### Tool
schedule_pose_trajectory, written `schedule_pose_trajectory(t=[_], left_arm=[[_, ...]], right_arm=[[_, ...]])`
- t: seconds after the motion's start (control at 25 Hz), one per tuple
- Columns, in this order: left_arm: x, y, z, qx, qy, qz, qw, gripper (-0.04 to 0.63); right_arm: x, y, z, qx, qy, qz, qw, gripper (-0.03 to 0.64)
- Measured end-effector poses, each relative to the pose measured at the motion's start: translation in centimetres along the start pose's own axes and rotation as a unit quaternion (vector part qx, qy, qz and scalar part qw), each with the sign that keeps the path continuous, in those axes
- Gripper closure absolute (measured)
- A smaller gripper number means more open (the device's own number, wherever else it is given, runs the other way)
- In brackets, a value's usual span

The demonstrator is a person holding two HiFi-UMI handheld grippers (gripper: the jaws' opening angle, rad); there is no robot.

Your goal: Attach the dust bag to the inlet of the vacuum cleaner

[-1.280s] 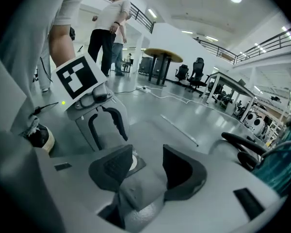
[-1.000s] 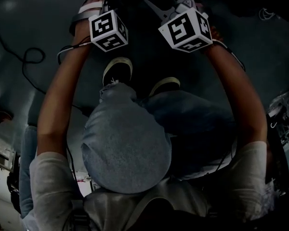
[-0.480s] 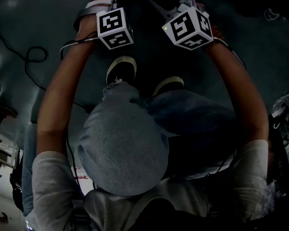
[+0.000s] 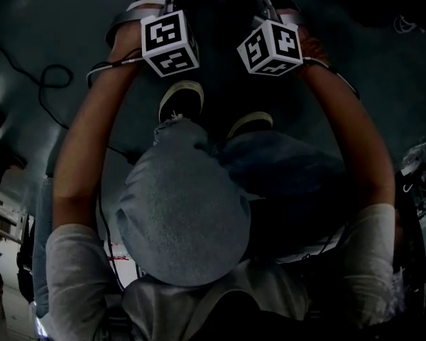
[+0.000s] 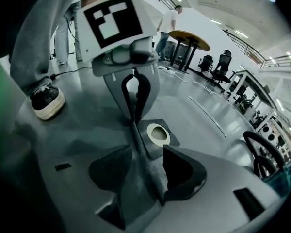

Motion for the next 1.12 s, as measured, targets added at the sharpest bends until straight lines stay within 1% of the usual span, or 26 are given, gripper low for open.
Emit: schedule_pose_trajectory(t=[0.08,0.2,0.36,0.4,0.44,0.52,0.68,0.76,0.92,1.0,1.12], left_arm=[[0.9,0.3,0.0,0.006,-0.007,0.006,0.9999,0.565],[2.6,0.7,-0.2,0.012,-0.017,0.02,0.9996,0.566],[5.0,1.5,-0.2,0.013,-0.013,0.035,0.9992,0.568],[5.7,1.6,-0.3,0.011,-0.013,0.039,0.9991,0.568],[6.5,1.7,-0.4,0.011,-0.013,0.042,0.999,0.568],[8.1,2.2,-0.4,0.009,-0.01,0.044,0.9989,0.568],[11.2,3.7,-1.0,-0.005,0.002,0.029,0.9995,0.558],[12.5,4.5,-1.8,-0.024,0.006,0.019,0.9995,0.543],[14.6,5.3,-3.8,-0.061,0.008,-0.004,0.9981,0.534],[15.7,5.4,-4.9,-0.078,0.009,-0.01,0.9969,0.523],[17.5,5.1,-6.5,-0.098,0.006,-0.009,0.9951,0.494]], right_arm=[[-0.3,0.1,-0.2,0.02,0.006,0.008,1.0,0.439],[-0.7,0.0,-0.3,0.03,0.014,0.017,0.999,0.439],[-0.4,-0.6,-0.7,0.051,0.014,0.029,0.998,0.442],[0.1,-0.7,-0.8,0.057,0.012,0.029,0.998,0.465],[0.7,-0.9,-1.0,0.061,0.011,0.029,0.998,0.523],[1.9,-1.5,-1.6,0.061,0.008,0.025,0.998,0.546],[5.2,-3.5,-2.7,0.02,0.007,0.002,1.0,0.569],[7.0,-4.7,-2.8,-0.003,0.015,-0.009,1.0,0.574],[10.4,-6.2,-2.3,-0.041,0.037,-0.031,0.998,0.577],[12.2,-6.4,-1.9,-0.054,0.044,-0.044,0.997,0.578],[14.5,-6.2,-1.3,-0.063,0.052,-0.051,0.995,0.58]])
Point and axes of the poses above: the fingertips, and each gripper's own axes: x backward along the fingers, y to its left, z out of its underside, the point moved 4 cm from there along x, backward along the fingers, and after that the axes turned 13 degrees about y, right-handed, at the moved point
